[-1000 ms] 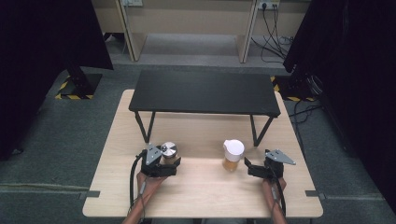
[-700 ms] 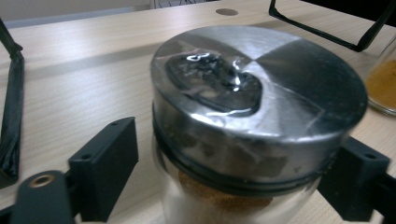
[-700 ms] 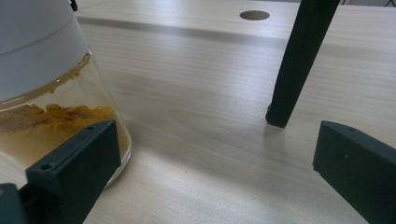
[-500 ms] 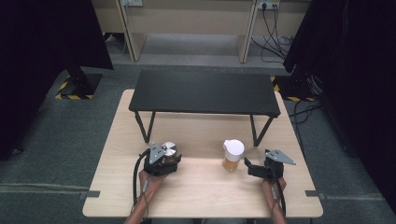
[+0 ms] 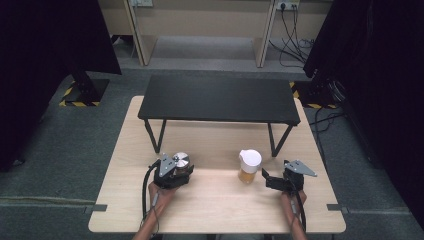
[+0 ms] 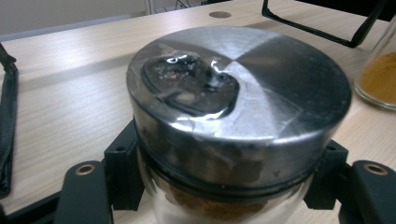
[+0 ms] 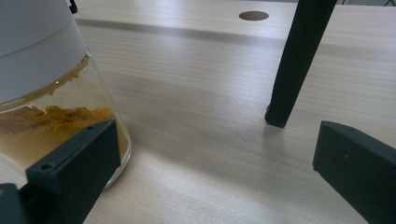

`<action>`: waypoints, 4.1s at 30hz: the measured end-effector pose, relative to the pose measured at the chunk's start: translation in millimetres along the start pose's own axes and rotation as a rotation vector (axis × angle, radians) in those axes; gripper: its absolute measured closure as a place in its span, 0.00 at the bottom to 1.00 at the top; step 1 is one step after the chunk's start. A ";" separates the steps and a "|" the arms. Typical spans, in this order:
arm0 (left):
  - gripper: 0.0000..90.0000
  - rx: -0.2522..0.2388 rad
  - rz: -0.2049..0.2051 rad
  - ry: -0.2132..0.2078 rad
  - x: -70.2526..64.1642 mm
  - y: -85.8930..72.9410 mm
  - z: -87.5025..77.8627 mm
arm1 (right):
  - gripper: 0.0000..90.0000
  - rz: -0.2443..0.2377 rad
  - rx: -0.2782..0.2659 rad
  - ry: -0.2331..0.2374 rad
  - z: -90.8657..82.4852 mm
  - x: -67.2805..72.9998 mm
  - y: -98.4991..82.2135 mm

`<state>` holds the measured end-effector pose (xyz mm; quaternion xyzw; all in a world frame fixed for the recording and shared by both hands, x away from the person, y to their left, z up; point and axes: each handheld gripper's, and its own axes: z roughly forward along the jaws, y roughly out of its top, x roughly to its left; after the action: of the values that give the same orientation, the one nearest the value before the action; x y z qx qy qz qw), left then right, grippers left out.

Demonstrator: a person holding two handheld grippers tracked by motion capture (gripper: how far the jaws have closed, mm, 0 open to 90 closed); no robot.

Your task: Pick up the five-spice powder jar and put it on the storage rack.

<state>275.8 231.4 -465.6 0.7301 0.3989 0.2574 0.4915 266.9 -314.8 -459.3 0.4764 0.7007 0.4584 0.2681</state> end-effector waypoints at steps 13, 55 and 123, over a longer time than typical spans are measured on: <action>0.34 -0.008 -0.007 -0.056 5.5 15.8 -8.9 | 0.01 0.010 -0.003 -0.001 -0.7 -0.5 -0.8; 0.34 0.043 0.038 -0.180 43.4 183.6 -62.0 | 0.01 0.010 -0.001 -0.001 -0.6 -0.5 -0.4; 0.04 -0.016 -0.102 0.155 38.9 237.8 13.2 | 0.01 0.022 -0.017 0.008 -0.5 -3.5 -2.6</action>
<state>385.7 209.9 -251.9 0.6828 0.4704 0.2911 0.4773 266.7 -318.6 -461.7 0.4800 0.6926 0.4691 0.2643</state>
